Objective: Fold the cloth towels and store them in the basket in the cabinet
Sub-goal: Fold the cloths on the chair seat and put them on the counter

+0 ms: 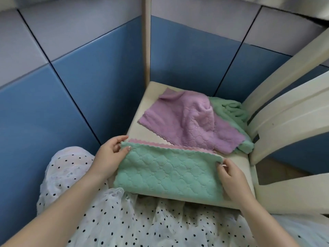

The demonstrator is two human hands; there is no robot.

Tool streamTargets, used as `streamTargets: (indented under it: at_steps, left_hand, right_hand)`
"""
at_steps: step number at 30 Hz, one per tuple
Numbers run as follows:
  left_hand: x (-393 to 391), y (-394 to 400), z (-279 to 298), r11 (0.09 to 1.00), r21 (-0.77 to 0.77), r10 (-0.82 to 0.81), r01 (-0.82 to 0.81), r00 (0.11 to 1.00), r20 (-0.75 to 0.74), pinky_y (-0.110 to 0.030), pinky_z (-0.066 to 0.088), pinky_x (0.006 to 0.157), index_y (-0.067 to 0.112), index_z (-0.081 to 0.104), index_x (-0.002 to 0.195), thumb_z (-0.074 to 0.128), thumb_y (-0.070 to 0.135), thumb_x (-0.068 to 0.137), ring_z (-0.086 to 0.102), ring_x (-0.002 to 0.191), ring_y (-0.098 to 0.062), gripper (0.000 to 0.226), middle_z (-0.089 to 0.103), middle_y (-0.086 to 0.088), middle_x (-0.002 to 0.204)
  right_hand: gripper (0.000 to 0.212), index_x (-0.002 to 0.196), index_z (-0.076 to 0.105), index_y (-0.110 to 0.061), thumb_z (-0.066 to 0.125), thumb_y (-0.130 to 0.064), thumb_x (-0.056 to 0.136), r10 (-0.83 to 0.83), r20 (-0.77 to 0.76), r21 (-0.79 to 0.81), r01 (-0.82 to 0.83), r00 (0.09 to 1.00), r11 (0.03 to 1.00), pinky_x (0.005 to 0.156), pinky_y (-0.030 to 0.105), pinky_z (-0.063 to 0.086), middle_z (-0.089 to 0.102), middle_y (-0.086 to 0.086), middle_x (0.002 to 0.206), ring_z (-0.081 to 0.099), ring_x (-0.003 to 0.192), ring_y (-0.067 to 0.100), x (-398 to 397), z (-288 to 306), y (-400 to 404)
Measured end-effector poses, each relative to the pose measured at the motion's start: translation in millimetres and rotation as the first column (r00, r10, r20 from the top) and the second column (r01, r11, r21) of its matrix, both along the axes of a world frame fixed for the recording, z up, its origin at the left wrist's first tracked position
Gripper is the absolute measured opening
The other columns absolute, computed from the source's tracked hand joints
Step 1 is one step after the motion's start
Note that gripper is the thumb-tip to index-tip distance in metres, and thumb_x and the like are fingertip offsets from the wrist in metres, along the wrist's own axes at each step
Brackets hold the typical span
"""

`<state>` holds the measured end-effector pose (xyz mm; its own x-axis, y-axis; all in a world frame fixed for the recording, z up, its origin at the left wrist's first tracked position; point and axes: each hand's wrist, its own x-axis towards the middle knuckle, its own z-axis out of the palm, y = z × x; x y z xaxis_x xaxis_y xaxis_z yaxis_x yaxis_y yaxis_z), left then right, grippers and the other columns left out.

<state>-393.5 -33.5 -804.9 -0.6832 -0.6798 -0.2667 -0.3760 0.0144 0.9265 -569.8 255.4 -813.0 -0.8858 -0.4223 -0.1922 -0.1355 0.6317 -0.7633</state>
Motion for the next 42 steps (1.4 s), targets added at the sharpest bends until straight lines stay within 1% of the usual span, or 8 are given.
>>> streamTargets:
  at_steps: [5, 11, 22, 27, 30, 33, 36, 42]
  left_hand:
    - [-24.5, -14.1, -14.7, 0.980, -0.195, -0.012, 0.030, 0.996, 0.089, -0.038, 0.051, 0.090, 0.031, 0.055, 0.124, 0.065, 0.027, 0.087, 0.062, 0.104, -0.017, 0.038, 0.067, 0.003, 0.109]
    - [-42.9, -14.3, -16.7, 0.973, -0.228, -0.012, 0.029, 0.997, 0.079, -0.013, 0.039, 0.066, 0.029, 0.044, 0.134, 0.064, 0.021, 0.089, 0.058, 0.086, 0.003, 0.050, 0.065, 0.008, 0.097]
    - [-43.7, -19.6, -17.4, 0.940, -0.321, -0.041, 0.113, 0.974, 0.222, -0.032, 0.045, 0.080, 0.028, 0.032, 0.142, 0.061, 0.027, 0.089, 0.059, 0.088, -0.016, 0.060, 0.057, 0.001, 0.110]
    - [-29.7, 4.0, -2.2, 0.673, -0.720, -0.016, 0.167, 0.977, 0.212, -0.035, 0.035, 0.101, 0.015, 0.047, 0.135, 0.054, 0.027, 0.091, 0.046, 0.117, -0.021, 0.046, 0.052, -0.003, 0.128]
    - [-35.3, 39.3, -6.3, 0.499, -0.813, -0.205, 0.301, 0.952, 0.227, -0.040, 0.036, 0.107, 0.008, 0.056, 0.127, 0.038, 0.027, 0.088, 0.048, 0.126, -0.024, 0.047, 0.057, -0.008, 0.130]
    - [-50.3, 70.3, -23.7, 0.355, -0.802, -0.272, 0.481, 0.874, 0.404, -0.050, 0.033, 0.106, 0.006, 0.057, 0.127, 0.035, 0.024, 0.084, 0.049, 0.128, -0.027, 0.051, 0.056, -0.009, 0.134]
    - [-55.9, 78.1, -38.4, 0.309, -0.751, -0.228, 0.584, 0.812, 0.538, -0.046, 0.031, 0.106, 0.007, 0.058, 0.126, 0.033, 0.025, 0.083, 0.048, 0.129, -0.026, 0.053, 0.054, -0.010, 0.136]
    - [-39.7, 60.9, -50.0, 0.294, -0.717, -0.145, 0.632, 0.771, 0.620, -0.049, 0.022, 0.109, 0.008, 0.050, 0.135, 0.026, 0.055, 0.090, 0.041, 0.134, -0.027, 0.069, 0.045, -0.011, 0.143]
  right_hand:
    - [0.012, 0.089, 0.058, -0.024, 0.047, -0.024, 0.095, -0.024, 0.027, 0.036, 0.023, 0.999, 0.999, 0.055, 0.029, 0.036, 0.062, -0.003, 0.072, 0.053, 0.063, 0.017, -17.6, -6.1, -13.2]
    - [0.013, 0.088, 0.059, -0.021, 0.048, -0.025, 0.094, -0.069, 0.060, 0.039, 0.067, 0.996, 0.997, 0.073, 0.038, 0.047, 0.068, 0.005, 0.082, 0.062, 0.081, 0.026, -26.7, -12.2, -15.3]
    - [0.015, 0.100, 0.058, -0.017, 0.051, -0.029, 0.095, -0.081, 0.034, 0.093, 0.078, 0.996, 0.993, 0.066, 0.031, 0.039, 0.064, -0.004, 0.087, 0.060, 0.080, 0.018, -33.1, -7.1, -22.2]
    - [0.031, 0.121, 0.053, -0.016, 0.052, -0.026, 0.093, -0.118, -0.241, 0.062, 0.137, 0.963, 0.989, 0.084, 0.030, 0.041, 0.059, -0.004, 0.110, 0.057, 0.096, 0.014, -21.6, 8.4, -10.1]
    - [0.042, 0.120, 0.058, -0.007, 0.043, -0.030, 0.088, 0.149, -0.464, 0.072, -0.131, 0.873, 0.989, 0.099, 0.028, 0.034, 0.059, 0.008, 0.120, 0.052, 0.114, 0.023, 9.3, 1.8, -34.4]
    - [0.043, 0.122, 0.057, -0.010, 0.043, -0.025, 0.085, 0.407, -0.568, 0.236, -0.332, 0.716, 0.913, 0.101, 0.045, 0.040, 0.058, 0.014, 0.128, 0.051, 0.121, 0.030, 33.6, -20.6, -74.1]
    - [0.045, 0.125, 0.057, -0.012, 0.041, -0.027, 0.086, 0.511, -0.544, 0.363, -0.362, 0.665, 0.859, 0.098, 0.055, 0.041, 0.058, 0.011, 0.131, 0.053, 0.123, 0.029, 41.9, -33.8, -96.0]
    - [0.056, 0.133, 0.052, -0.019, 0.027, -0.051, 0.094, 0.623, -0.454, 0.579, -0.321, 0.637, 0.750, 0.107, 0.045, 0.021, 0.048, 0.007, 0.142, 0.043, 0.133, 0.024, 28.1, -47.4, -74.1]
